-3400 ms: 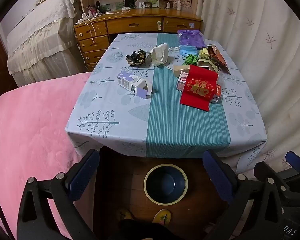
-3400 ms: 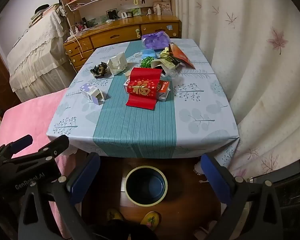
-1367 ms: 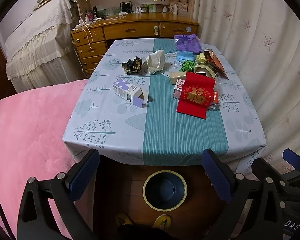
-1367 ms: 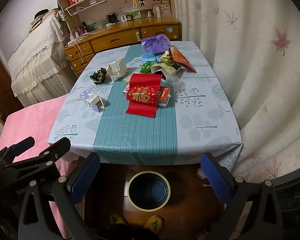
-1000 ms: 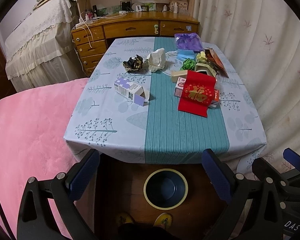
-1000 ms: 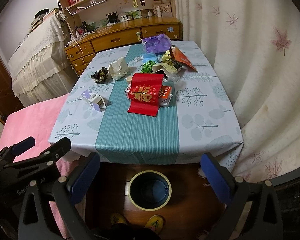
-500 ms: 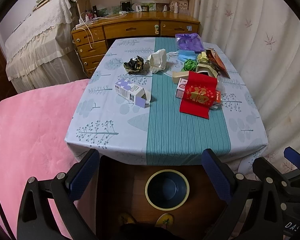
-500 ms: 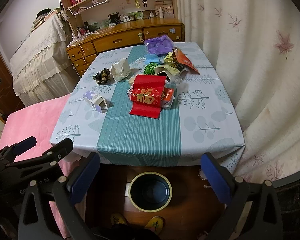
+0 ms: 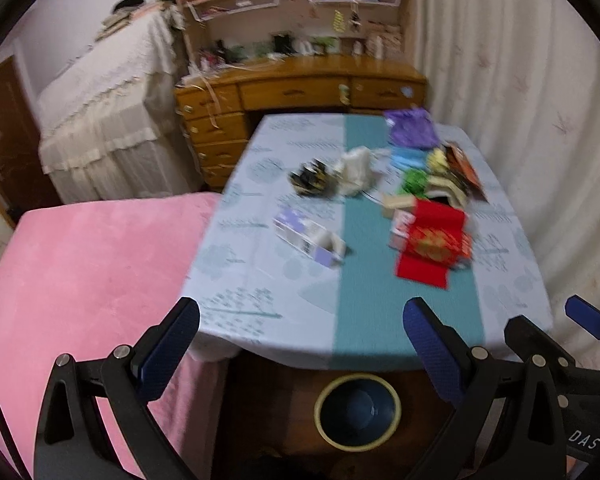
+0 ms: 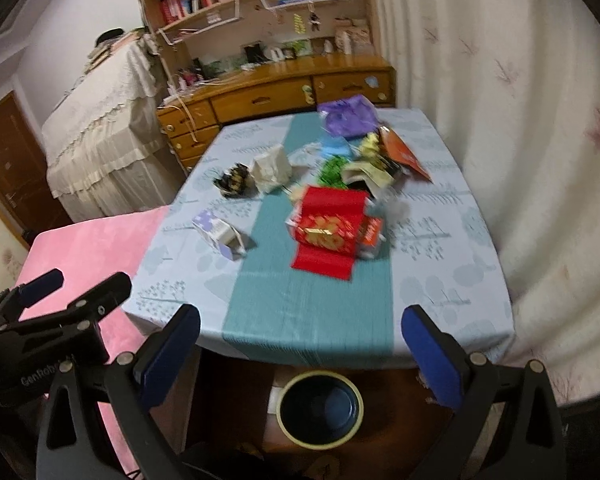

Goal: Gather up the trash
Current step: 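Grasp the purple-and-white milk carton with the right tool while the left tool reaches the black-yellow wrapper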

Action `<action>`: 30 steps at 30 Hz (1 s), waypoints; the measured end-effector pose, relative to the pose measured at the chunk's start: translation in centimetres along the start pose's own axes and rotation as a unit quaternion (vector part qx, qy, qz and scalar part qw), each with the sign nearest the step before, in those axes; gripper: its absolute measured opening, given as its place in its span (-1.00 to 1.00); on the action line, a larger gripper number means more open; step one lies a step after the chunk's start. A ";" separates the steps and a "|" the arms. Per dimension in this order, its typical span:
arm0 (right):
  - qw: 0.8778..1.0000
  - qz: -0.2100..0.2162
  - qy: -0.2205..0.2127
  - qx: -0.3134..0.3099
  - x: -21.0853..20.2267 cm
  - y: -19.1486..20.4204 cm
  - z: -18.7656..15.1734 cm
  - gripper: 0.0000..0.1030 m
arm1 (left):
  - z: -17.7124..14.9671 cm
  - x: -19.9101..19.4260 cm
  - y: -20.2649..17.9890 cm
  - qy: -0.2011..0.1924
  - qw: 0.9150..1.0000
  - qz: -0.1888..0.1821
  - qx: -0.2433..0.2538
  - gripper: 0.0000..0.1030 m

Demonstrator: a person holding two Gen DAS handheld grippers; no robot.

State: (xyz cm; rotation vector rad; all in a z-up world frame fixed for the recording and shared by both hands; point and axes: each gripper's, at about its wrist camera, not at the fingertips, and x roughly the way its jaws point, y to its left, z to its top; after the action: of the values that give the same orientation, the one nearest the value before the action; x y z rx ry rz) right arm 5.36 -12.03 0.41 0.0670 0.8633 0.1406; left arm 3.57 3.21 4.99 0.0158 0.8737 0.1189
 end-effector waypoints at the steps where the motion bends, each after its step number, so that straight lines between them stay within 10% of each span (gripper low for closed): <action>1: 1.000 0.006 0.001 -0.006 0.5 0.6 0.4 0.93 | 0.3 0.1 0.6 -0.002 1.000 0.004 -0.005 0.95; 11: 0.997 0.030 0.058 -0.032 8.4 4.9 4.3 0.51 | 3.1 8.1 6.7 0.058 0.998 0.002 -0.004 0.95; 30: 0.977 0.043 0.180 -0.103 28.6 13.9 10.1 0.49 | 9.1 28.3 12.5 0.184 0.978 -0.045 0.093 0.95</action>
State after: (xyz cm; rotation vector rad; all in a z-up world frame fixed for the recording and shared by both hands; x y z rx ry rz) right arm 30.01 5.99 -12.93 -0.1206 1.2023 0.3293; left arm 27.29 19.04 -10.02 0.1322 1.2515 -0.0473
